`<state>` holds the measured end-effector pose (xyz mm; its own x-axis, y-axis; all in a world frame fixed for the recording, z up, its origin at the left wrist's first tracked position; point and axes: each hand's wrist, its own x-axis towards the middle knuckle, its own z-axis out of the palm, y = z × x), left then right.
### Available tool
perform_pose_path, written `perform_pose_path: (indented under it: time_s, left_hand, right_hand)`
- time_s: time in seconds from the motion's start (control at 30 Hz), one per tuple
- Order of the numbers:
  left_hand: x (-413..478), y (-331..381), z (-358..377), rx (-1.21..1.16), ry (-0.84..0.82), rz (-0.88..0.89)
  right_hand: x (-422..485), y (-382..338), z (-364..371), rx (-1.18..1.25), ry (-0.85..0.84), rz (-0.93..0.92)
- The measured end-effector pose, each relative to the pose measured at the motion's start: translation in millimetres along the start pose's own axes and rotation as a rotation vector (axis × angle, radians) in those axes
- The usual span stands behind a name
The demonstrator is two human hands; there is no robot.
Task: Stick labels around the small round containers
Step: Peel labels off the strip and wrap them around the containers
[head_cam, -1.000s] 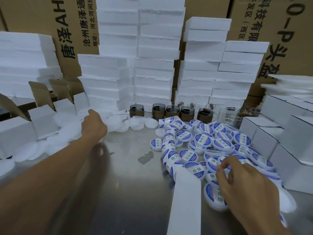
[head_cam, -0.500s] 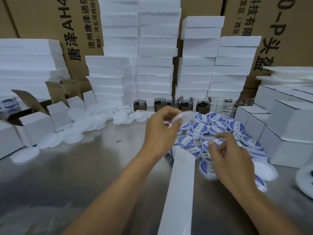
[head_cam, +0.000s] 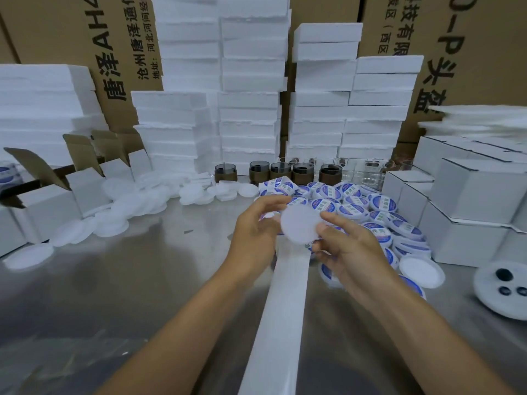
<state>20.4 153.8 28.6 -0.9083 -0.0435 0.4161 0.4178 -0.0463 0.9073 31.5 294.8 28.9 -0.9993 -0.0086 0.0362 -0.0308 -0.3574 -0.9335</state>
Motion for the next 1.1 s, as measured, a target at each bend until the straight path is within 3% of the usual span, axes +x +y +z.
perform_pose_path:
  time_s: [0.13,0.37,0.53,0.63,0.73,0.97,1.1]
  left_hand:
    - [3.8,-1.2,1.8,-0.438,-0.078,-0.405]
    - [0.8,-9.0,1.3,-0.363,-0.172,-0.244]
    - [2.8,-7.7,-0.2,-0.401,-0.093,-0.303]
    - [3.3,-7.9,-2.5,-0.434,-0.104,-0.306]
    - [4.5,-8.8,-4.3,-0.495,-0.1,-0.329]
    - [13.3,-7.3,-15.5,-0.636,0.058,-0.333]
    - [15.5,-9.6,-17.4,-0.547,0.172,-0.358]
  right_hand:
    - [-2.6,4.8,4.6,-0.029,-0.054,-0.031]
    - [-3.4,9.2,4.6,-0.148,-0.067,-0.095]
    - [0.6,19.6,-4.2,-0.746,0.207,-0.396]
    - [-0.8,26.9,-4.8,-0.998,0.078,-0.37]
    - [-0.2,29.9,-1.8,-1.03,0.005,-0.329]
    - [3.7,25.8,-6.8,-0.948,0.137,-0.346]
    - [6.2,25.0,-12.3,-1.132,0.198,-0.32]
